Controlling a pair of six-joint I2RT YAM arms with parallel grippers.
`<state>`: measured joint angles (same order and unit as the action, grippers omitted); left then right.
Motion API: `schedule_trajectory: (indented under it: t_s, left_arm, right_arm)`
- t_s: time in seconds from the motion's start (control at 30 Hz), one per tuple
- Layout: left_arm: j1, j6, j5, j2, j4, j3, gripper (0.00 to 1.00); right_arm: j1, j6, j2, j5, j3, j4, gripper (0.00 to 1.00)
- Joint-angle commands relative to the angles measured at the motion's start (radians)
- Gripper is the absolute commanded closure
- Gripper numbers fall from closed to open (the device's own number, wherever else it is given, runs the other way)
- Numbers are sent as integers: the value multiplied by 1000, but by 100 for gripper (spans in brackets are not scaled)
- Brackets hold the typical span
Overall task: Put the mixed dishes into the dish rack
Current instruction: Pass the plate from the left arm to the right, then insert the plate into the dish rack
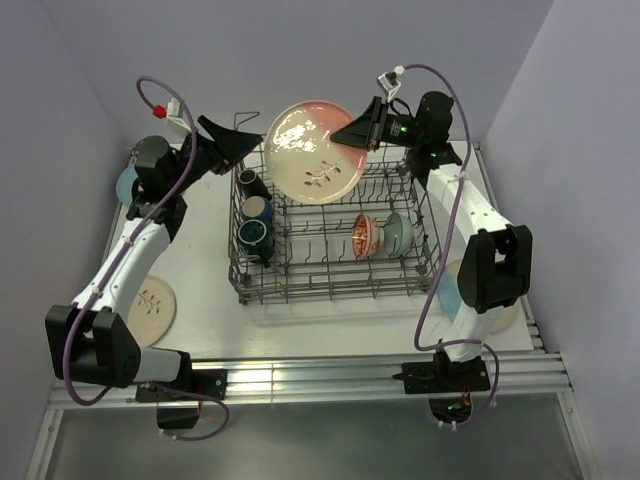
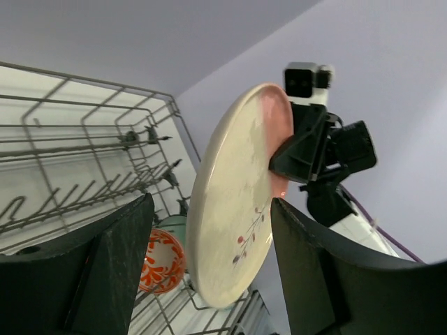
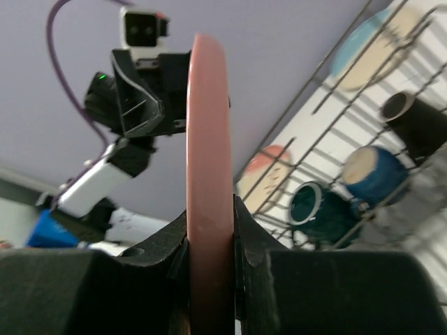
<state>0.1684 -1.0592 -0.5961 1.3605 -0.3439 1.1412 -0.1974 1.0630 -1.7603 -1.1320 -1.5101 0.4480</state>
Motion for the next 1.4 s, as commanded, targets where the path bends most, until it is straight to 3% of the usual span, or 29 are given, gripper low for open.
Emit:
schedule_trajectory:
  t_s: [0.0, 0.13, 0.27, 0.47, 0.73, 0.93, 1.37]
  left_arm:
    - [-36, 145, 108, -83, 155, 72, 26]
    - [-92, 192, 130, -145, 226, 71, 26]
    - [-161, 228, 127, -211, 273, 39, 26]
    - [-237, 288, 127, -326, 376, -43, 26]
    - [-283, 291, 131, -465, 404, -221, 25]
    - [-302, 314, 137, -514, 444, -264, 24]
    - [-328, 357, 153, -564, 510, -291, 24]
  right_arm:
    - [19, -237, 56, 69, -145, -238, 100]
    - [33, -364, 61, 158, -176, -383, 100]
    - [33, -547, 68, 322, -258, -644, 100]
    - [33, -735, 81, 550, -334, -790, 100]
    - [29, -896, 96, 784, -389, -859, 100]
    - [24, -972, 128, 957, -371, -871, 100]
    - [29, -1083, 171, 1120, -329, -850, 100]
